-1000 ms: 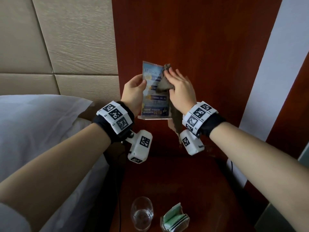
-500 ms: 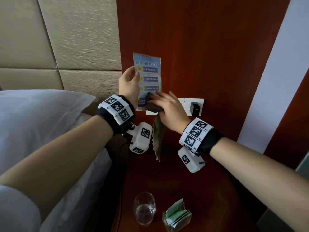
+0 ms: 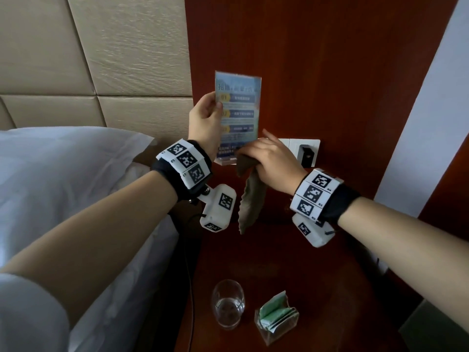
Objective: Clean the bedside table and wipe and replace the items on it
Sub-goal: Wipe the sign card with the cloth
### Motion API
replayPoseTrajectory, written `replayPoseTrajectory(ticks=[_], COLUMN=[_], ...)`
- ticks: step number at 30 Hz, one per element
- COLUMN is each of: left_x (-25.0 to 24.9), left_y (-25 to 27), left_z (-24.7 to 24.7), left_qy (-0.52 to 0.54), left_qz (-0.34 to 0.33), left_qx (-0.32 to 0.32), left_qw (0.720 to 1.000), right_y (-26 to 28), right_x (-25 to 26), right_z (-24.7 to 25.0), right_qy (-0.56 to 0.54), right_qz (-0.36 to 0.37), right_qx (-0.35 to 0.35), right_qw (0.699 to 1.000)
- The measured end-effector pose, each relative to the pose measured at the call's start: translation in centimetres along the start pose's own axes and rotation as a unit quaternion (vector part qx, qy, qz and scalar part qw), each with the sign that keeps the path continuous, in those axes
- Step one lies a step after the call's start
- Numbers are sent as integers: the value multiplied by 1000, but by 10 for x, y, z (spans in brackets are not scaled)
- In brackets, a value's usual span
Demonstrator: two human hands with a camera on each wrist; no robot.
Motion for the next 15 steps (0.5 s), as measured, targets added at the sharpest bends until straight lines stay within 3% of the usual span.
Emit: replayPoseTrajectory(ticks=[4,9,15], left_x=[1,2,0], left_y=[0,4,7], left_z=[1,-6,-6], left_qy=[13,15,37], left_qz=[17,31,53], left_qx=[3,5,10], left_qw=[1000,999,998], right_y=[3,0,3], right_x=[-8,19,8], right_z=[-1,0,5], right_qy=[-19,-45,-28], right_qz=[-61,4,12], right_qx=[42,-24,3], right_qw=[997,999,1000])
Point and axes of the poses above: each hand's wrist, its own y-axis away from the middle knuckle, its own z-axis out of the back of the hand, x = y × z, the point moved 2 cm from there along -y, towards the middle knuckle, and after that the axes turned 8 degrees about y, right-handed, at the moved point
